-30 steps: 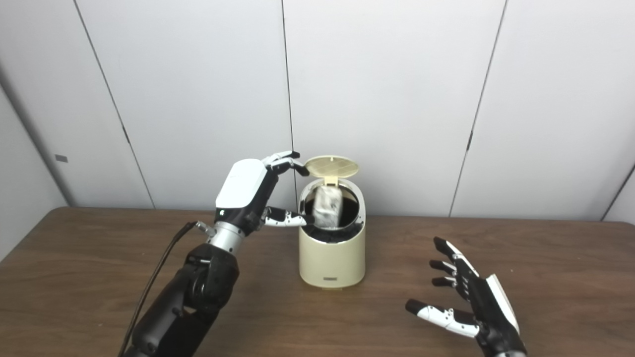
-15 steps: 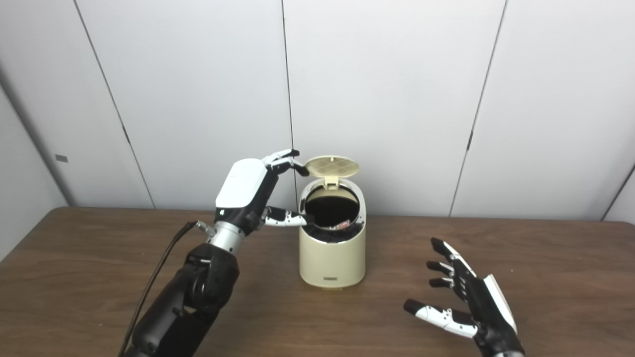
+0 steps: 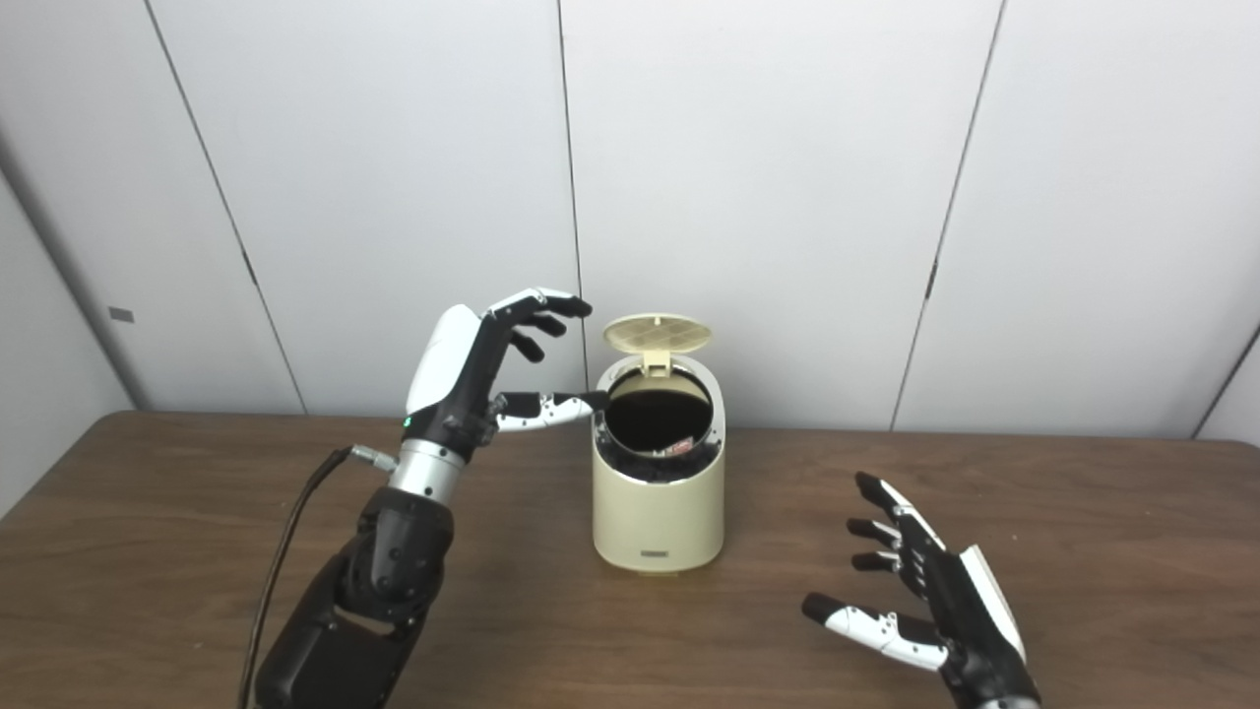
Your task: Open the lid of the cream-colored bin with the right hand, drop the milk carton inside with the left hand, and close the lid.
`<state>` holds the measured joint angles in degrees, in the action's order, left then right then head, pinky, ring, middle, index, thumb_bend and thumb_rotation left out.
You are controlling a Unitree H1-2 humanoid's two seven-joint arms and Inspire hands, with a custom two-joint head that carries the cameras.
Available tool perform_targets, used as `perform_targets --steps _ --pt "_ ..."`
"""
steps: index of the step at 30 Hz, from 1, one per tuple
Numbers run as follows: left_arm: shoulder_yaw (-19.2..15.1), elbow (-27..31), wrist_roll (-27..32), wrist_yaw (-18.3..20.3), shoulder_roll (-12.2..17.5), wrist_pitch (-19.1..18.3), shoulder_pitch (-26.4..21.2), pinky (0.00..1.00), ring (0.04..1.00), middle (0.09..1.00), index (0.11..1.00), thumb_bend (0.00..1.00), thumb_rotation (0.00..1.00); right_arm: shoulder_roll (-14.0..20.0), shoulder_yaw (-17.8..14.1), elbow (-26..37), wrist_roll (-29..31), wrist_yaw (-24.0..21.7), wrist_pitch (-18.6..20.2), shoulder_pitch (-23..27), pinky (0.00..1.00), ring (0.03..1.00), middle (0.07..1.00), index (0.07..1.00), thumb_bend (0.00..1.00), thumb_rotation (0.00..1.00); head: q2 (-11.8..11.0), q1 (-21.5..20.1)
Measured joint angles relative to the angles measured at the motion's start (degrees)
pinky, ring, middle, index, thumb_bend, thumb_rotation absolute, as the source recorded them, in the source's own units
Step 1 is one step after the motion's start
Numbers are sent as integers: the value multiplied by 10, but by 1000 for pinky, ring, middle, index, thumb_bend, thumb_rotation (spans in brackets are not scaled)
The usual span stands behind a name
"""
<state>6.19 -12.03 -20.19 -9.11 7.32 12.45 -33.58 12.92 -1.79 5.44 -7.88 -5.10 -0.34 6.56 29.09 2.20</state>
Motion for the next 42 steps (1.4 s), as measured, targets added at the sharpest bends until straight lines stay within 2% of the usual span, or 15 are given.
perform_targets --steps 2,5,7,11,17,27,32,34,42 --pt "-18 4 58 21 0 11 11 420 528 584 611 634 54 0 -2 -1 0 1 0 0 733 831 928 899 743 391 -1 1" --pt "-34 27 129 56 1 12 36 419 523 597 633 622 148 1 -4 -7 1 2 -1 0 728 825 926 899 765 427 -2 2" --pt "-41 46 165 77 1 4 54 444 552 639 676 670 221 3 -5 -13 0 2 -1 1 721 822 924 895 779 432 -3 4" --pt "-51 69 219 110 2 -23 86 515 643 727 768 770 294 2 -6 -14 5 2 -1 3 716 821 921 890 790 432 -3 4" --pt "-61 90 256 137 1 -45 116 545 674 755 800 787 316 2 -7 -14 8 2 -2 9 732 825 923 892 794 436 -2 7" --pt "-65 100 260 148 -7 -45 186 504 663 761 809 763 296 2 -6 -14 13 -2 -2 20 736 839 927 889 797 427 -4 6" --pt "-65 96 252 149 -8 -35 194 524 680 780 816 764 202 3 -5 -17 13 -5 -5 24 731 837 922 893 801 434 -4 6" --pt "-65 91 253 151 -8 -22 194 521 678 779 808 757 133 3 -5 -21 18 -7 -6 27 746 851 928 900 809 431 -6 4" --pt "-65 64 259 168 -14 -6 210 532 674 763 755 738 65 7 1 -29 13 -10 -21 55 715 813 891 899 775 419 -10 5"
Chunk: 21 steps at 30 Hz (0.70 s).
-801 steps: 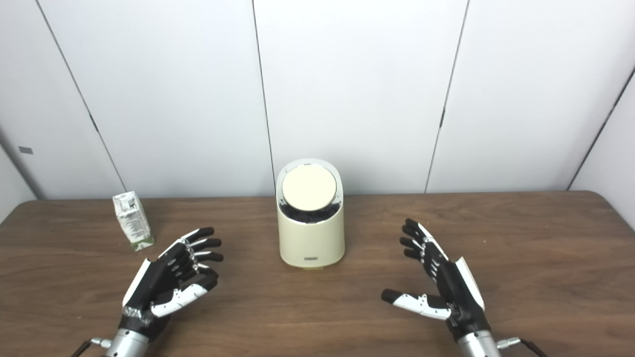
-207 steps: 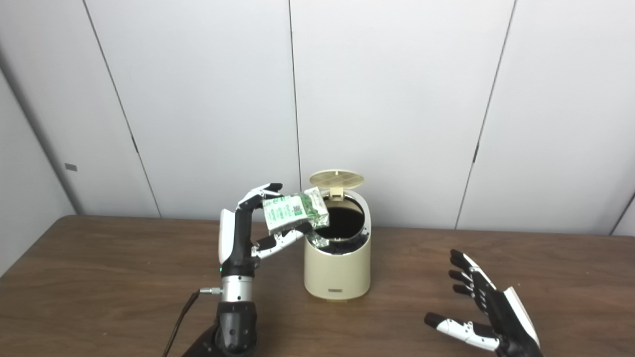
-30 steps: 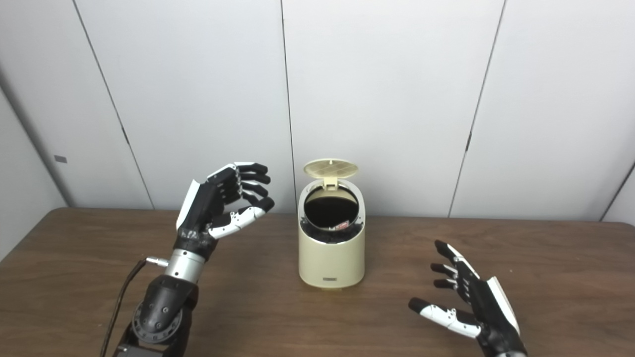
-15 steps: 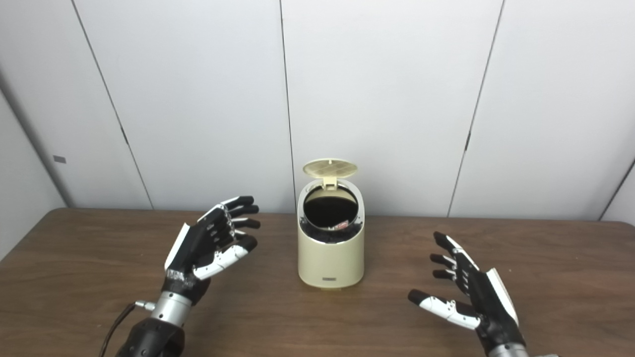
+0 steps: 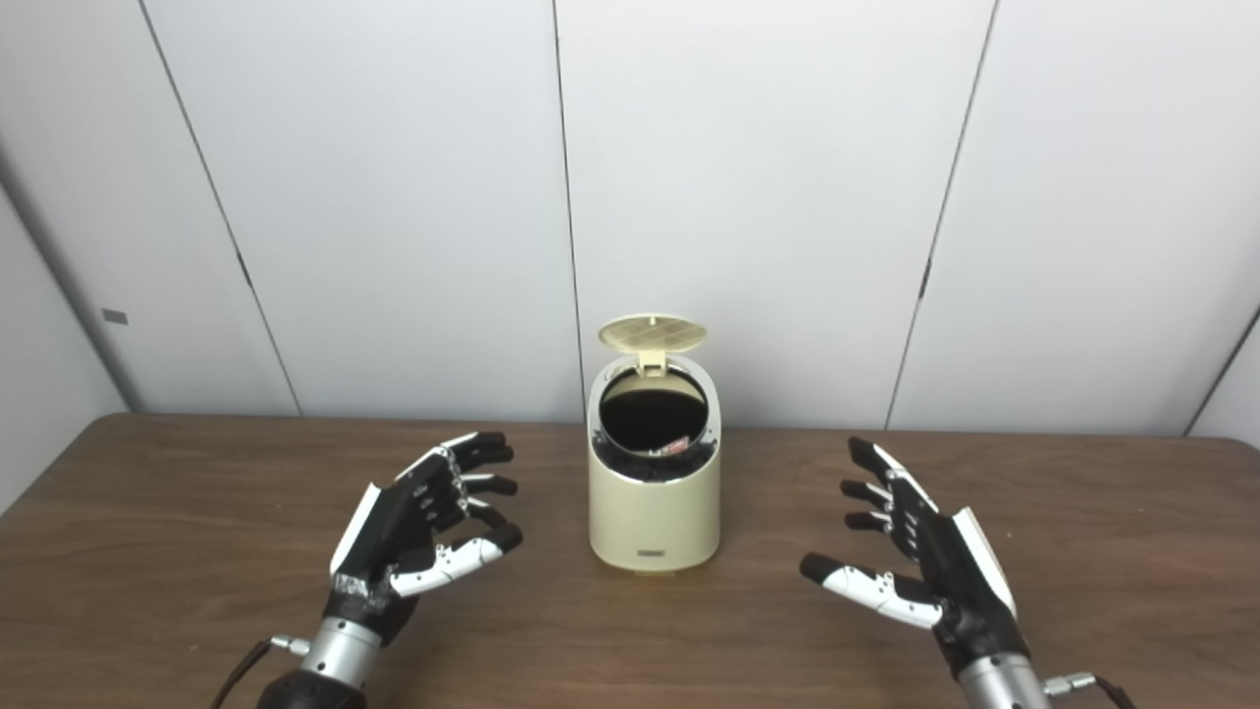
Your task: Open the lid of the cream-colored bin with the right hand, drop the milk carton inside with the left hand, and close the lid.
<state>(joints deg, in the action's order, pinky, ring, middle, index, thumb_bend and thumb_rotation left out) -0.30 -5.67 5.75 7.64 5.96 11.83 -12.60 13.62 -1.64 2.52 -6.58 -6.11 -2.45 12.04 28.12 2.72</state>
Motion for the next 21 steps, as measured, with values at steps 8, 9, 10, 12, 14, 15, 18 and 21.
perform_targets --steps 8,9,10,12,14,15,18,21 --pt "7 -6 -3 16 5 4 20 600 708 804 815 758 98 26 20 -5 -26 -13 -6 57 693 807 890 875 774 407 -3 -7" --pt "10 -7 -3 21 8 4 21 600 711 808 824 769 110 30 23 -5 -31 -13 -6 69 678 805 892 869 777 410 -3 -7" --pt "13 -9 -4 26 11 5 23 600 712 809 827 773 114 32 26 -5 -37 -13 -7 80 673 804 893 866 778 411 -4 -10" --pt "14 -15 -5 29 14 7 25 593 707 807 829 779 127 33 29 -1 -42 -14 -5 100 694 809 888 866 782 422 -4 -11" --pt "13 -26 -5 33 15 13 26 590 700 799 827 782 133 33 35 9 -50 -19 4 114 716 811 875 867 788 425 -5 -11" --pt "13 -27 -5 35 15 13 27 588 697 796 825 785 133 33 41 13 -52 -25 12 122 720 813 874 869 788 431 -6 -11" --pt "13 -30 -3 42 15 29 27 590 696 789 821 783 123 32 50 19 -60 -40 41 150 720 821 870 869 774 417 -7 -11" --pt "12 -32 -2 44 15 32 27 592 699 787 823 783 130 32 55 32 -65 -52 69 179 740 845 867 861 762 401 -8 -11"
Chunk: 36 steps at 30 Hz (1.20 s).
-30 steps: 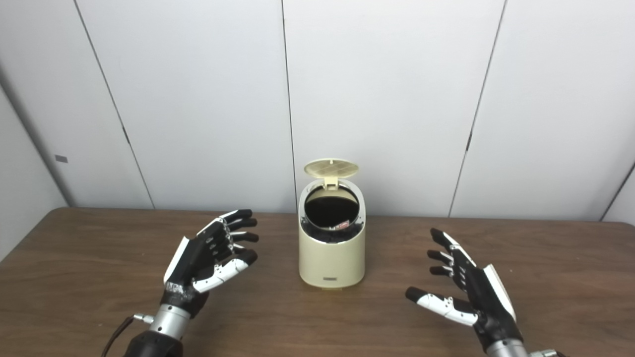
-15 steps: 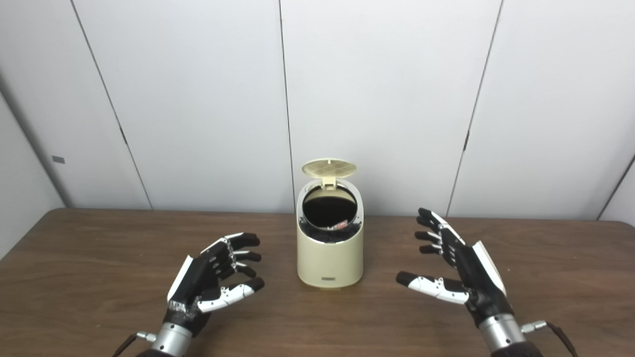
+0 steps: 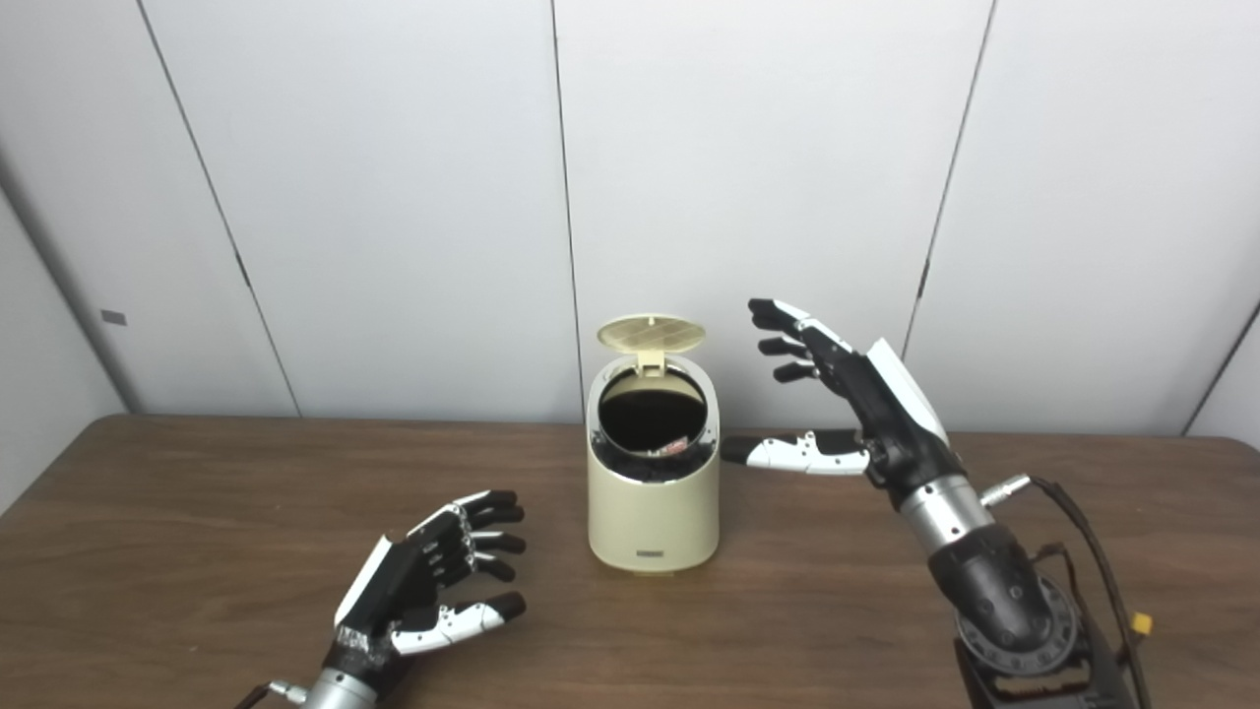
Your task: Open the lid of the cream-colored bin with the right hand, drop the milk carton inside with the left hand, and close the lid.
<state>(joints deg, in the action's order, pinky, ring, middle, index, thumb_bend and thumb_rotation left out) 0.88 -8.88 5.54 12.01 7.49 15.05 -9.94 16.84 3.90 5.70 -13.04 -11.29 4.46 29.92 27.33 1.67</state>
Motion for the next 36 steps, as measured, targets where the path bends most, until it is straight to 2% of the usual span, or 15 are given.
perform_targets --steps 3,5,8,11,14,18,23,27,31,36 --pt "0 -3 -1 0 0 1 -1 585 693 784 820 776 126 0 14 3 -11 -13 30 32 774 879 887 870 765 424 -2 -2" --pt "0 -4 -3 0 0 4 -1 583 696 788 821 765 124 3 32 -2 -25 -27 40 54 782 885 892 876 774 467 -3 -2" --pt "2 -4 -6 0 -1 9 -1 589 700 790 822 760 126 10 55 -17 -45 -45 42 76 772 889 904 878 760 468 -4 -1" --pt "2 -4 -8 0 -2 12 -1 594 705 793 825 762 135 16 62 -27 -64 -49 46 86 781 895 907 879 741 473 -4 -1" --pt "2 -4 -8 0 -1 12 -1 595 704 792 824 769 145 20 72 -26 -90 -56 68 91 821 920 912 892 732 493 -6 -2" --pt "2 -4 -8 0 -1 12 0 606 707 793 826 770 144 24 96 -27 -122 -75 72 107 837 945 921 893 707 524 -6 -2" --pt "5 -3 -8 0 -2 11 -1 608 713 795 827 756 134 47 140 -34 -152 -132 68 144 872 998 895 864 789 554 -4 1" --pt "5 -3 -8 0 -3 11 -1 606 715 797 826 757 144 60 152 -34 -173 -138 48 148 873 1000 870 839 813 561 -4 1" --pt "5 -3 -11 -1 -3 11 0 606 714 795 828 751 148 62 159 -14 -190 -142 38 144 877 996 842 819 806 525 -3 2" --pt "5 -3 -12 -3 -3 11 0 606 708 786 821 768 160 62 163 0 -202 -143 13 140 908 987 820 812 809 538 -2 5"
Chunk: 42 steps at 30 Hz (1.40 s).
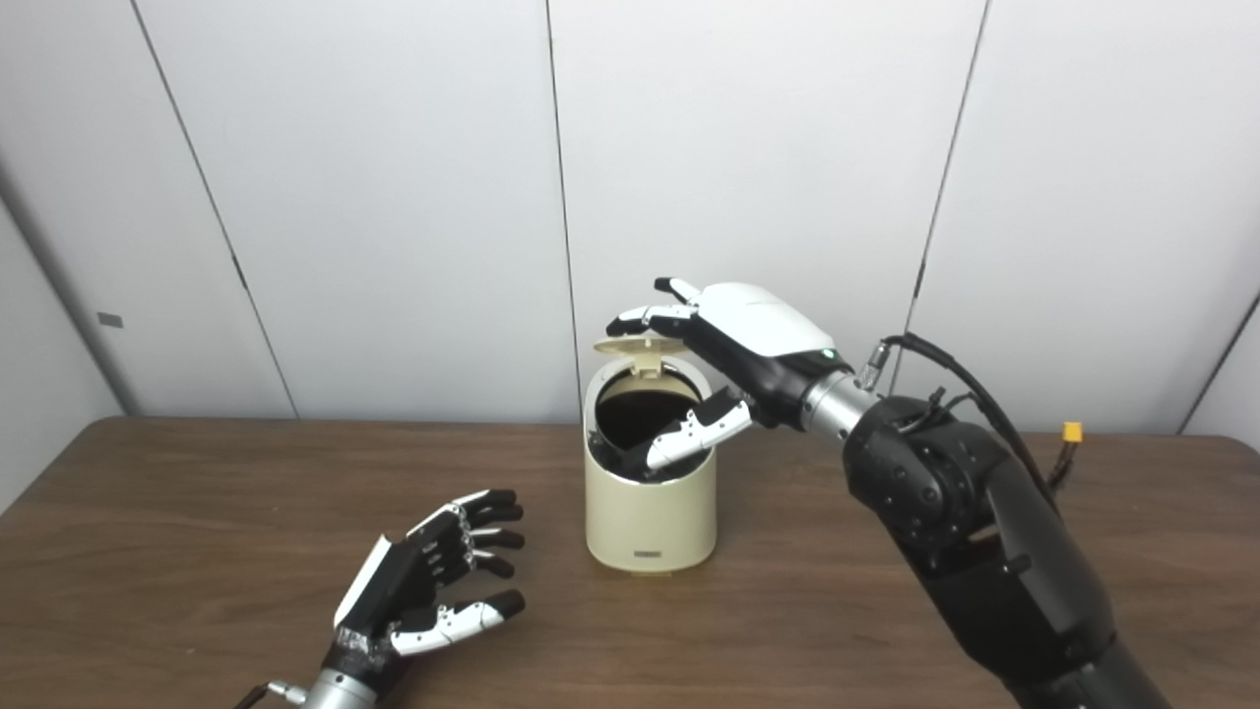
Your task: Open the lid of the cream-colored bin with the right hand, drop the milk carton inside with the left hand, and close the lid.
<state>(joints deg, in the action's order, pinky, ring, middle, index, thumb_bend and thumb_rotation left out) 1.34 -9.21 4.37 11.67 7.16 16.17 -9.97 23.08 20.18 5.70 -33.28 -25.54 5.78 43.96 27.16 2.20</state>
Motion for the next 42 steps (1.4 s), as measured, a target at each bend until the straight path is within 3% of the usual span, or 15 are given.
perform_targets --steps 10,19,32,42 --pt "0 1 -14 -4 -1 -5 1 591 690 776 814 756 157 1 -3 17 -13 -6 -18 -20 997 976 803 797 793 536 3 1" --pt "-2 2 -19 -5 -5 -8 2 590 691 779 809 745 144 0 -8 21 -7 -13 -20 -35 999 982 802 798 778 519 6 3" --pt "-2 4 -21 -6 -5 -9 3 596 689 777 809 737 140 1 -16 39 -18 -30 -19 -63 925 955 793 812 762 490 11 3" --pt "-3 10 -20 -8 -6 -15 7 608 696 784 805 733 144 1 -18 43 -32 -30 -24 -77 985 965 790 814 755 510 15 3"
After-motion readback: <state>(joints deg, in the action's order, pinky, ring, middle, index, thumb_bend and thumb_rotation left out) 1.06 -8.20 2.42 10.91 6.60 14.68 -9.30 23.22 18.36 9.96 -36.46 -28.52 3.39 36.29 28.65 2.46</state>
